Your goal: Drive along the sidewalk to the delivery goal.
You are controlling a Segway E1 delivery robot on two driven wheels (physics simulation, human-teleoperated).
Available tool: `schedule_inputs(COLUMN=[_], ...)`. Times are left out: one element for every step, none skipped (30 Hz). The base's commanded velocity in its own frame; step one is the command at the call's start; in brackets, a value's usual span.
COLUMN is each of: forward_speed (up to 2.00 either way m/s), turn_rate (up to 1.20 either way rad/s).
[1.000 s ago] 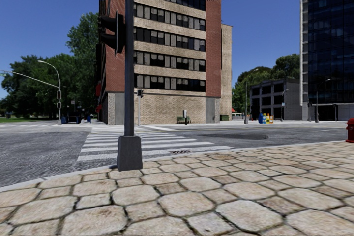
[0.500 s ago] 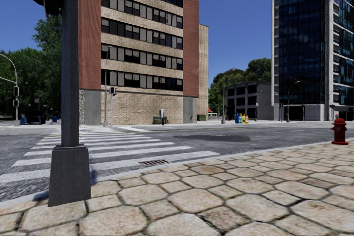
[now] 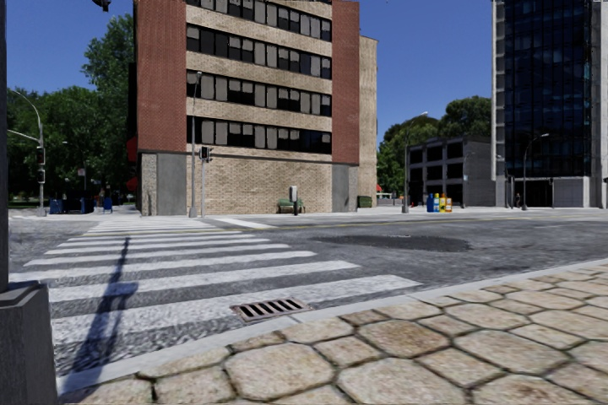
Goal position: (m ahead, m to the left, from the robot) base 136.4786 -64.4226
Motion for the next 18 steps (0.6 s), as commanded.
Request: schedule_inputs(forward_speed=[1.76,1.76,1.76,1.76,1.76,1.76,1.76,1.76,1.76,1.76,1.76,1.76,1.76,1.76,1.76,1.76,1.76,1.76], turn_rate=[0.49,0.49,0.49,0.49,0.49,0.49,0.49,0.44,0.40,0.37,0.37,0.36,0.36,0.35,0.35,0.35,0.35,0.35])
